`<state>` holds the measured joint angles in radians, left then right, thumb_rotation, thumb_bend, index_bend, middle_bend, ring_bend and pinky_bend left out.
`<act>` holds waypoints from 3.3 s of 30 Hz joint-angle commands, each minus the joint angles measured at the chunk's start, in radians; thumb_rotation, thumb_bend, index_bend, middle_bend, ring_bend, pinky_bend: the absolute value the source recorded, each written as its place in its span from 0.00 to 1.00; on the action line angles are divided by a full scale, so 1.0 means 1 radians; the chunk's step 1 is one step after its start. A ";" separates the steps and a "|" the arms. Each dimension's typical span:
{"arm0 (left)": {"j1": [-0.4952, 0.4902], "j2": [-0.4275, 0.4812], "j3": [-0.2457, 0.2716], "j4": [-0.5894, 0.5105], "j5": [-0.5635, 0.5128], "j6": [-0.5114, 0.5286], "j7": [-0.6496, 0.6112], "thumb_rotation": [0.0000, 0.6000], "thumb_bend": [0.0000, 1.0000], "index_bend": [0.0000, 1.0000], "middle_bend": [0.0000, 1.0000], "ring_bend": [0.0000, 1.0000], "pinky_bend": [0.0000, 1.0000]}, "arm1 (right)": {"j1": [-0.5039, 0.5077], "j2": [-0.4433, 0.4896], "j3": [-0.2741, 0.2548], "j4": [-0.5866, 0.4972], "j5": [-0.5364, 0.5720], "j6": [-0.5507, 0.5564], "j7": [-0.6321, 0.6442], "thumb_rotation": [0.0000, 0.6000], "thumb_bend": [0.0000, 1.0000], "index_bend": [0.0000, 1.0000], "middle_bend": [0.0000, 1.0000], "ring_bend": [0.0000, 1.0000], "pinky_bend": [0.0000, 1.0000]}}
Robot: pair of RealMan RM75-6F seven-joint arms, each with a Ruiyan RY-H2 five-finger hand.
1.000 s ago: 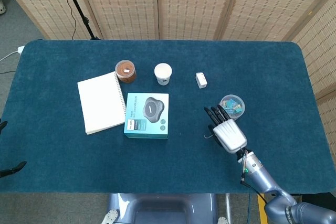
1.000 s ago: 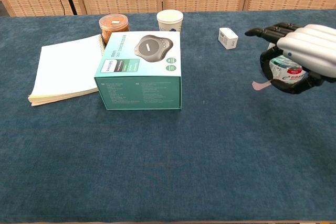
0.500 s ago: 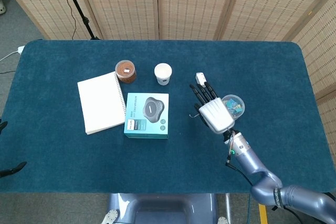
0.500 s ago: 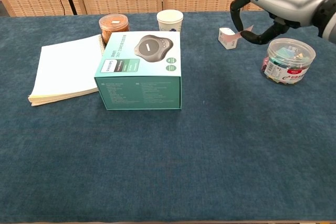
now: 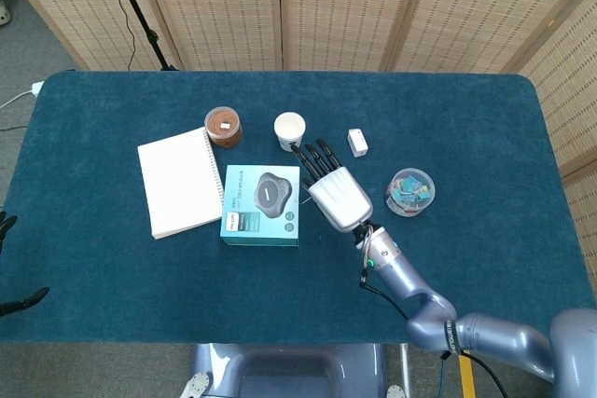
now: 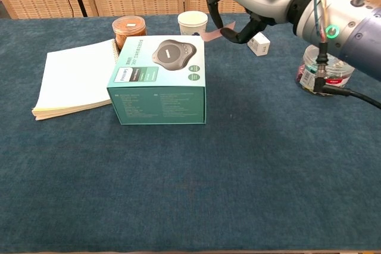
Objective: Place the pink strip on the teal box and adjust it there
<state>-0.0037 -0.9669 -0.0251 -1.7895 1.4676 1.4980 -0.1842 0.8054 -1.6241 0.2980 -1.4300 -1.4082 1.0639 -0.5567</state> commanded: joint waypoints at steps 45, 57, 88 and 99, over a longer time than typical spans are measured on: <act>0.001 0.015 0.005 0.007 0.002 -0.006 -0.045 1.00 0.00 0.00 0.00 0.00 0.00 | 0.104 -0.203 -0.069 0.185 -0.016 0.036 -0.061 1.00 0.62 0.31 0.00 0.00 0.00; -0.008 0.018 0.006 0.014 0.006 -0.021 -0.053 1.00 0.00 0.00 0.00 0.00 0.00 | 0.028 -0.064 -0.092 0.059 -0.078 0.150 -0.044 1.00 0.62 0.30 0.00 0.00 0.00; -0.319 0.074 -0.080 -0.043 0.100 -0.317 0.080 1.00 0.00 0.00 0.42 0.37 0.40 | -0.553 0.426 -0.361 -0.048 -0.094 0.490 0.500 1.00 0.00 0.04 0.00 0.00 0.00; -0.474 0.063 -0.154 -0.286 -0.246 -0.460 0.553 1.00 0.00 0.03 0.13 0.05 0.03 | -0.633 0.479 -0.322 -0.085 -0.112 0.575 0.607 1.00 0.00 0.04 0.00 0.00 0.00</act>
<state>-0.4230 -0.8919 -0.1535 -2.0078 1.3211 1.0662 0.2449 0.1788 -1.1496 -0.0305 -1.5147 -1.5226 1.6448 0.0400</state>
